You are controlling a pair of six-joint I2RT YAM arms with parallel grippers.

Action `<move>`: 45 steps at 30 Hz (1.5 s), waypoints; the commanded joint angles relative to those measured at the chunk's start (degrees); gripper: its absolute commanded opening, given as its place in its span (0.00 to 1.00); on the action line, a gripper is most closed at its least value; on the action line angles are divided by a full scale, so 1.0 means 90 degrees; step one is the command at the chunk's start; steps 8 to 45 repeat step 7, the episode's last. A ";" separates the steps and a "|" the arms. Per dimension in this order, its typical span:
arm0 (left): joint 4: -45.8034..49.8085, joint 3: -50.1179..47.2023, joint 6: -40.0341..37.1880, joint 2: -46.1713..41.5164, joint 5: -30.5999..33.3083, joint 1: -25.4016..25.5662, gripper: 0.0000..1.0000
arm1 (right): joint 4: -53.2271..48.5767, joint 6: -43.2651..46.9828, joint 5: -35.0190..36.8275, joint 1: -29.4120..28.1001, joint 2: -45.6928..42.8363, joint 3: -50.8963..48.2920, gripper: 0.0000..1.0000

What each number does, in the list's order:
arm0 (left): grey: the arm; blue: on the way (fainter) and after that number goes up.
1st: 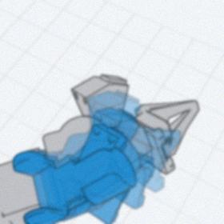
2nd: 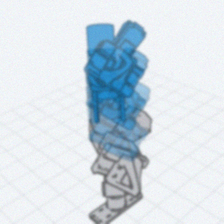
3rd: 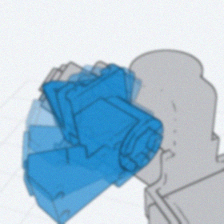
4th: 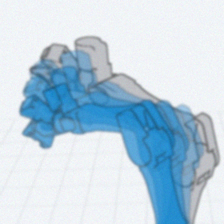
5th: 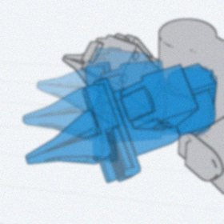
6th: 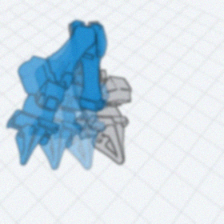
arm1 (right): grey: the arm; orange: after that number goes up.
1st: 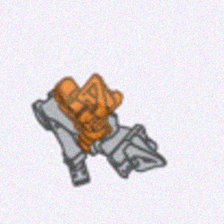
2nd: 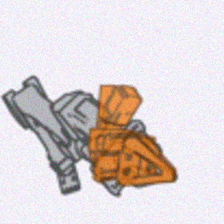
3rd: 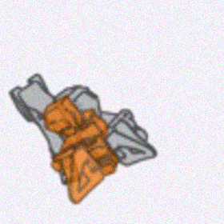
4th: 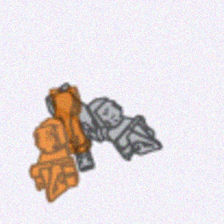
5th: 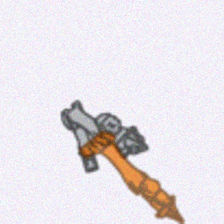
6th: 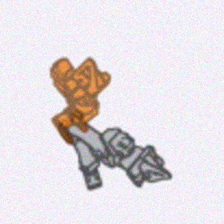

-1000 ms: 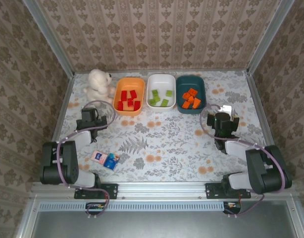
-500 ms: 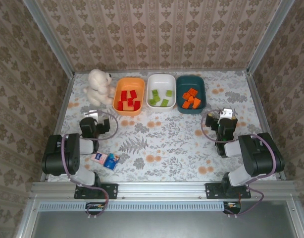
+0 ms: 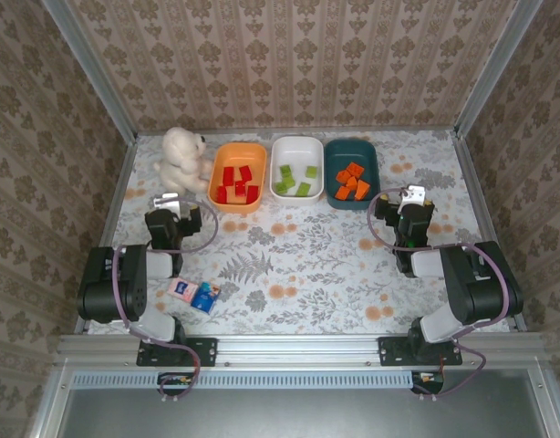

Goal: Sort the legos into containers by color

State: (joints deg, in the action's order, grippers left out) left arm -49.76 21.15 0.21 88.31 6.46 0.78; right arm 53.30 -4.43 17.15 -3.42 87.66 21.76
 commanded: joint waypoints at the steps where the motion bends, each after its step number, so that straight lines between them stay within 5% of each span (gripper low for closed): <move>1: -0.0203 0.0072 -0.0100 -0.0041 0.0088 0.0048 1.00 | -0.0120 0.0062 0.0036 -0.0020 0.0029 0.0008 1.00; 45: -0.0152 0.0097 -0.0136 -0.0046 0.0117 0.0082 1.00 | -0.0124 0.0069 -0.0067 0.0009 0.0019 0.0005 1.00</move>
